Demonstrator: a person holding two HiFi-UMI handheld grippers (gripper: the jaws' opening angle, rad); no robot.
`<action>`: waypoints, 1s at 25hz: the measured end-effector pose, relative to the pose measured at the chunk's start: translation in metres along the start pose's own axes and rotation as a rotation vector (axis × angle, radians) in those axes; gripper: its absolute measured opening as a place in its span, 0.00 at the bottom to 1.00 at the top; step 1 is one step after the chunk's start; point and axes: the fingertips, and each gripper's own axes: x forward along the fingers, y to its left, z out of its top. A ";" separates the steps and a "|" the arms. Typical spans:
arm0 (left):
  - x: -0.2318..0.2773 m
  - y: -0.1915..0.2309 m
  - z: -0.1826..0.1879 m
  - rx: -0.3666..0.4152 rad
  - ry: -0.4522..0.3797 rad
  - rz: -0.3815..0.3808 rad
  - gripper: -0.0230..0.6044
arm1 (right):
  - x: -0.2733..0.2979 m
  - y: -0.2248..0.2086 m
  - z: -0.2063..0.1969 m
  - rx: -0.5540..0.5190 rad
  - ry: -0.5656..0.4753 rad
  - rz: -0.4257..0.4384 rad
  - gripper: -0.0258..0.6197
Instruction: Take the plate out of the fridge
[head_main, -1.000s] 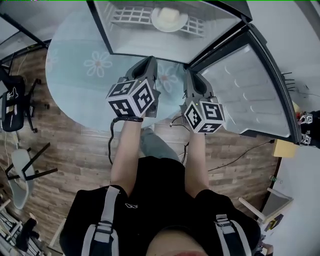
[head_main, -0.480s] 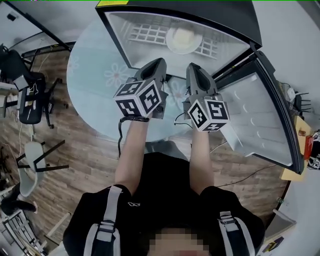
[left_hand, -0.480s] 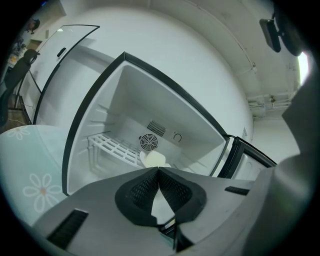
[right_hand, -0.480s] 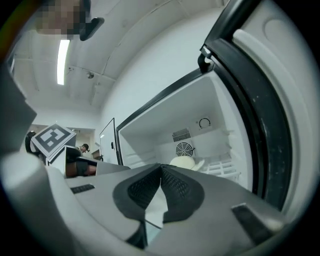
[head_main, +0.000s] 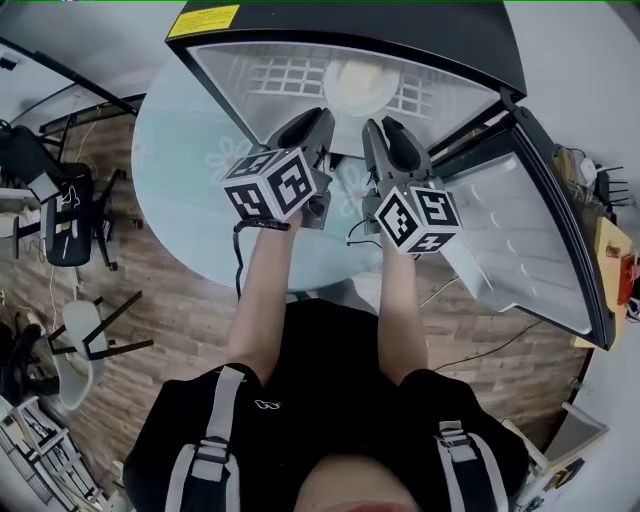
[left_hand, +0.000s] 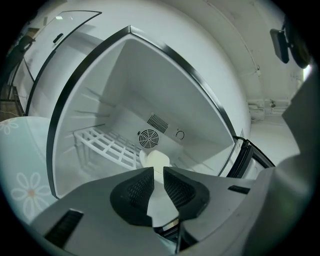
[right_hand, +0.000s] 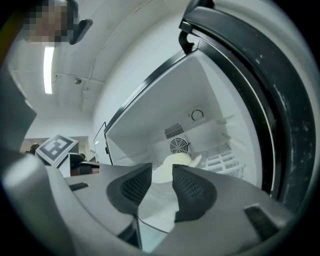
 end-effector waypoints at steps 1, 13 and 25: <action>0.003 0.003 -0.002 -0.020 0.017 -0.002 0.15 | 0.001 -0.002 -0.003 0.012 0.007 -0.002 0.22; 0.035 0.018 -0.006 -0.146 0.073 -0.013 0.30 | 0.032 -0.015 -0.022 0.369 0.036 0.070 0.45; 0.046 0.021 -0.009 -0.288 0.072 -0.094 0.24 | 0.049 -0.022 -0.026 0.575 0.013 0.066 0.24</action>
